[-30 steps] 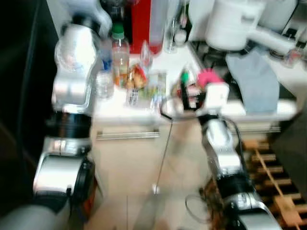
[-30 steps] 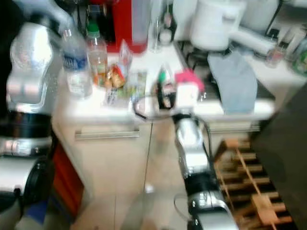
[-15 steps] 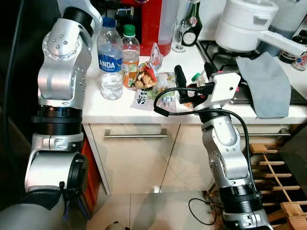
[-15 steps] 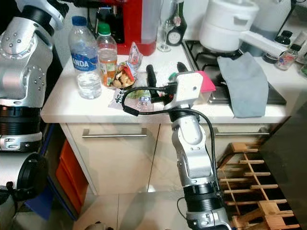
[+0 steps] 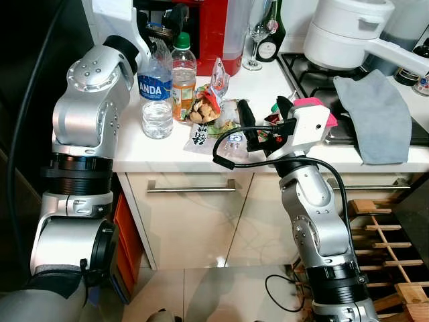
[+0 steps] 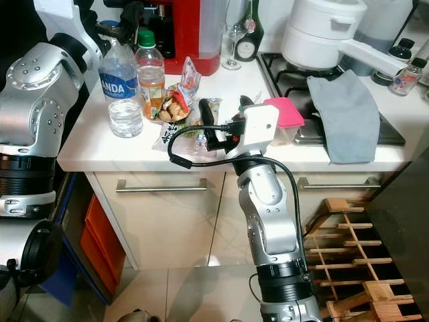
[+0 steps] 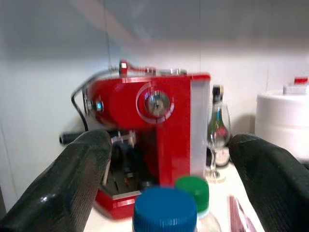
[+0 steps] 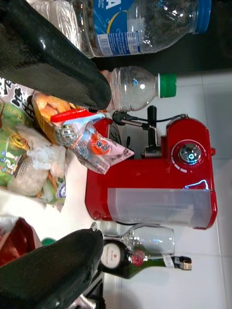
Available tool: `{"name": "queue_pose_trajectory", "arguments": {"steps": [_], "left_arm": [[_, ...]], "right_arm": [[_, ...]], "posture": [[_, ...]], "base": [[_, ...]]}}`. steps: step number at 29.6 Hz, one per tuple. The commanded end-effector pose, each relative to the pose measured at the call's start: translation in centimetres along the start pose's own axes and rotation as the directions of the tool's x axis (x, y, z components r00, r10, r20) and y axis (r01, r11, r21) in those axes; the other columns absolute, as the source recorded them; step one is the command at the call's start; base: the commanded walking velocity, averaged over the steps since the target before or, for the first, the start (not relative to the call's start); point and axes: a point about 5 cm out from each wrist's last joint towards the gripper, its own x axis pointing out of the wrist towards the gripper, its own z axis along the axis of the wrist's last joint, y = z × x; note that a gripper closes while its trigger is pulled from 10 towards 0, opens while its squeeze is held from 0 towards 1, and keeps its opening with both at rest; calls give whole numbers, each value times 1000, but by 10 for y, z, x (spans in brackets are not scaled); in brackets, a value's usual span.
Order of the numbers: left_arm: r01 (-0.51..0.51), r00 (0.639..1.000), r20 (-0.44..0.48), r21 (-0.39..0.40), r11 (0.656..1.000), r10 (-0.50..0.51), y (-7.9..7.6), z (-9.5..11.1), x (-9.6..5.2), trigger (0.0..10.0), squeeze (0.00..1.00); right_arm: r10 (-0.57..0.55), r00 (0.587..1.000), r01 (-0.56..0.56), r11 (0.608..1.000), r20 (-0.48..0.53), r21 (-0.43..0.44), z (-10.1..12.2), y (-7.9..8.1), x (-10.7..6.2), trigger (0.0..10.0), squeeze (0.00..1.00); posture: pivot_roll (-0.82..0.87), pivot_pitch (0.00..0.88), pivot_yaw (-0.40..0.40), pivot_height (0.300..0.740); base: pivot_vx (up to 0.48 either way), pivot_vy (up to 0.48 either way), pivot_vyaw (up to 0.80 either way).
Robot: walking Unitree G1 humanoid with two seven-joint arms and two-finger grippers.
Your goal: Restocking fridge
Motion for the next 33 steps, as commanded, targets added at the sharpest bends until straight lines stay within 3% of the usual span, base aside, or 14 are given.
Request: {"name": "queue_pose_trajectory", "arguments": {"steps": [1,6,16,17,18,19,20,26,29,33], "left_arm": [[33,998,-58,-15,999,-34,-6,-10,0,10000,0],[-15,989,-144,19,1000,17,-3,-26,0,10000,0],[14,967,-256,-8,1000,-16,-14,-50,-7,10000,0],[-12,963,-269,-8,1000,10,-10,-54,-7,4549,0],[-30,960,-278,-9,1000,27,-8,-57,-7,2314,0],[-30,960,-278,-9,1000,27,-8,-57,-7,2314,0],[-45,957,-287,-11,999,40,-5,-59,-7,0,0],[-111,944,-318,-36,993,94,3,-80,-7,0,0],[-118,934,-335,38,992,124,7,-89,-8,0,0],[-93,948,-293,105,990,120,2,-85,-6,0,0]], "right_arm": [[8,1000,-9,1000,23,9,7,1,1,10000,129],[6,1000,-6,999,13,36,7,1,2,10000,129],[-14,1000,16,996,-20,90,2,-2,6,10000,125],[-12,1000,14,996,-22,92,2,-2,6,10000,129],[-10,1000,12,996,-24,93,2,-2,6,10000,129],[-10,1000,12,996,-24,93,2,-2,6,10000,129],[-9,1000,11,996,-25,94,2,-2,6,10000,129],[2,999,2,995,-40,100,-1,-1,7,10000,129],[5,999,-1,995,-43,99,-1,0,7,10000,125],[5,999,0,995,-48,97,-2,-1,8,10000,133]], "posture": [[-11,0,-12,740],[-10,0,-6,740],[-10,0,-7,740],[-10,0,-9,740],[-10,0,-9,740],[-10,0,-9,740],[-10,0,-10,740],[-13,0,-15,740],[-17,0,-18,740],[-14,0,-20,740]], "base": [[0,0,0],[0,0,0],[0,0,0],[0,0,0],[0,0,0],[0,0,0],[0,0,0],[0,0,0],[0,0,0],[0,0,0]]}}
